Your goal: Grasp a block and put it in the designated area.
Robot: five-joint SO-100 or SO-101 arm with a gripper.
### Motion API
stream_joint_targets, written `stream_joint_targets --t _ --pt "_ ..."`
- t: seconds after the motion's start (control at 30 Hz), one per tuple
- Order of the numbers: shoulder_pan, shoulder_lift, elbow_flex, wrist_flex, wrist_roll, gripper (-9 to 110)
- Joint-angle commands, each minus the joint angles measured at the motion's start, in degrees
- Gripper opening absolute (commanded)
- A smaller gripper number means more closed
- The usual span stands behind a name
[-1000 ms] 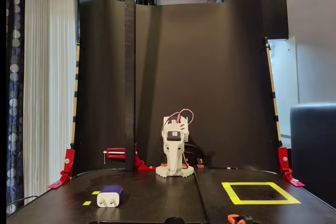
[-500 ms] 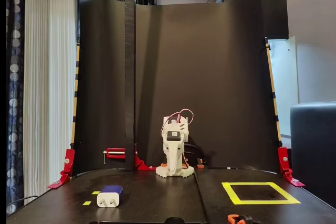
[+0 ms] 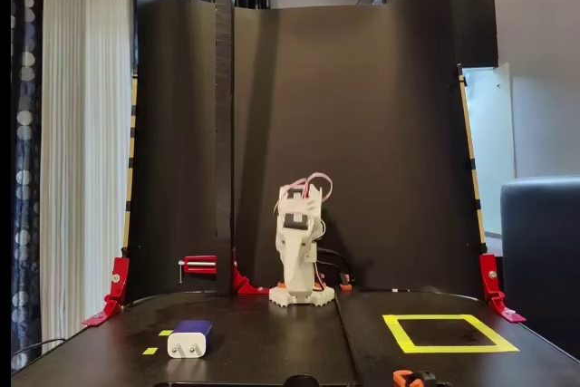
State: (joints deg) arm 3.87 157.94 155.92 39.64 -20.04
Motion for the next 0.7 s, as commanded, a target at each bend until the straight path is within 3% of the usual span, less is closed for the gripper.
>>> stream_joint_targets --t 0.0,0.23,0.67 --pt "0.79 -4.83 -7.73 1.23 -6.59 0" --pt "2.99 -17.14 -21.18 6.94 -23.03 0" --pt "7.29 -36.65 -46.49 33.49 -58.97 0"
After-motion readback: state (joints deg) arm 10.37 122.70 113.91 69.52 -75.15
